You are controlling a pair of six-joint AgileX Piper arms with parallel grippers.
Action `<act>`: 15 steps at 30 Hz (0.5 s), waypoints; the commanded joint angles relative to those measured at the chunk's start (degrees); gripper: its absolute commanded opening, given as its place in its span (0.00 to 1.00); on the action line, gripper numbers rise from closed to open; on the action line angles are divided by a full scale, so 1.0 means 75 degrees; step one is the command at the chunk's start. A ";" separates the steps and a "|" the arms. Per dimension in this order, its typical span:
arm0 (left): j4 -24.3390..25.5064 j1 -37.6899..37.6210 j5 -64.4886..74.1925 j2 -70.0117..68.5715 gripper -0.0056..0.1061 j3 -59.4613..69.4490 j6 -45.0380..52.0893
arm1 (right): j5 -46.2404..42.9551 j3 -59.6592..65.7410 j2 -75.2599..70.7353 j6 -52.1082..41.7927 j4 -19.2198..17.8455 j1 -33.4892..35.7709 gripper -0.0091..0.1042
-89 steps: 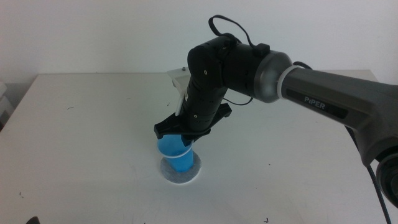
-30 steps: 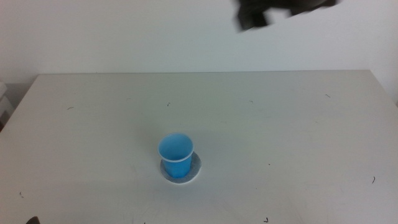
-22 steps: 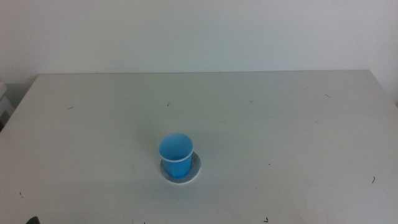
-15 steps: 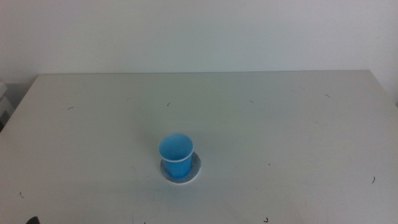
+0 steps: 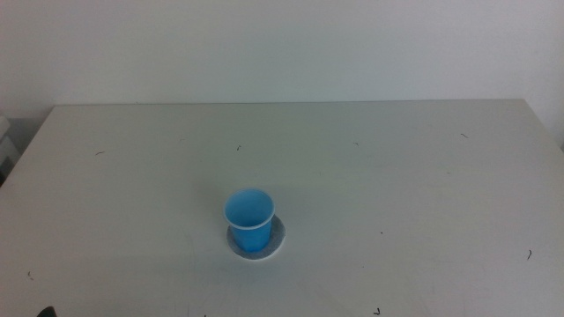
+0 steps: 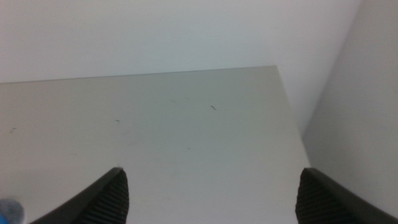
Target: Place an empty cup on a cup mat.
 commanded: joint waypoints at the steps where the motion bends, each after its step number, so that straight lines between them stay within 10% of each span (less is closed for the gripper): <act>1: 0.0008 0.0009 -0.0510 -0.0044 0.99 -0.0045 -0.0027 | -0.1271 0.0697 -0.0616 -0.0153 0.0082 -0.0068 0.77; 15: 0.0008 0.0009 -0.0510 -0.0044 0.99 -0.0045 -0.0027 | -0.4218 0.5432 -0.4134 -0.0231 -0.0166 -0.0068 0.77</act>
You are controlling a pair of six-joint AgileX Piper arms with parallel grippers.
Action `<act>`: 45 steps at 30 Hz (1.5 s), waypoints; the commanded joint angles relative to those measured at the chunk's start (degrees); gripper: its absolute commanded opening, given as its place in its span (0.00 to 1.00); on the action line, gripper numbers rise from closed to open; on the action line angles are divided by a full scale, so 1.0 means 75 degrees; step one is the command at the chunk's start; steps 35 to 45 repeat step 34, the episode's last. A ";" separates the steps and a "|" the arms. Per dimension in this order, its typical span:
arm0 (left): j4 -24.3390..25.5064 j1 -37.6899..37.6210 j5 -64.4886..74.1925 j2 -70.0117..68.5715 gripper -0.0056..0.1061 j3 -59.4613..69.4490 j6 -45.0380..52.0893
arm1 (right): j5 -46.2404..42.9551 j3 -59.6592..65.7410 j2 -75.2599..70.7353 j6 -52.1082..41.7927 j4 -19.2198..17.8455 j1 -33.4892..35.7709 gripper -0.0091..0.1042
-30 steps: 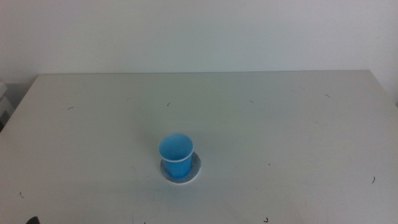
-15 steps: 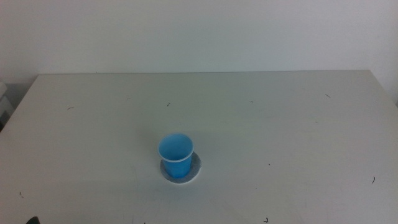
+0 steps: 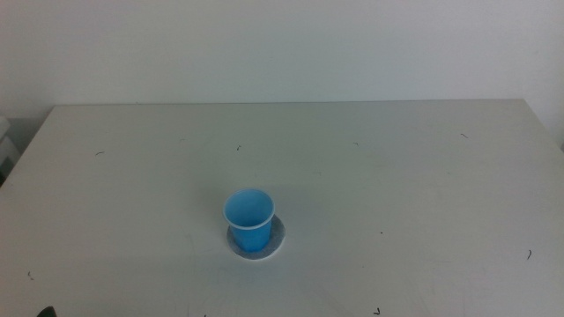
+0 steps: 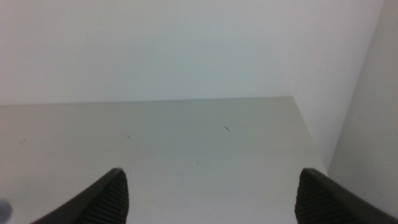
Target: Place an empty cup on a cup mat.
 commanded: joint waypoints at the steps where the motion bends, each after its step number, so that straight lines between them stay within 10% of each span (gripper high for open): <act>1: 0.0008 0.0009 -0.0510 -0.0044 0.99 -0.0045 -0.0027 | -0.0734 0.0313 -0.0410 -0.0125 -0.0326 -0.0068 0.78; 27: 0.0008 0.0009 -0.0510 -0.0044 0.99 -0.0045 -0.0027 | -0.4373 0.4919 -0.3118 -0.0119 -0.0695 -0.0061 0.91; 45: 0.0008 0.0009 -0.0510 -0.0044 0.99 -0.0045 -0.0027 | -0.4402 0.4902 -0.3118 -0.0119 -0.0662 -0.0061 0.91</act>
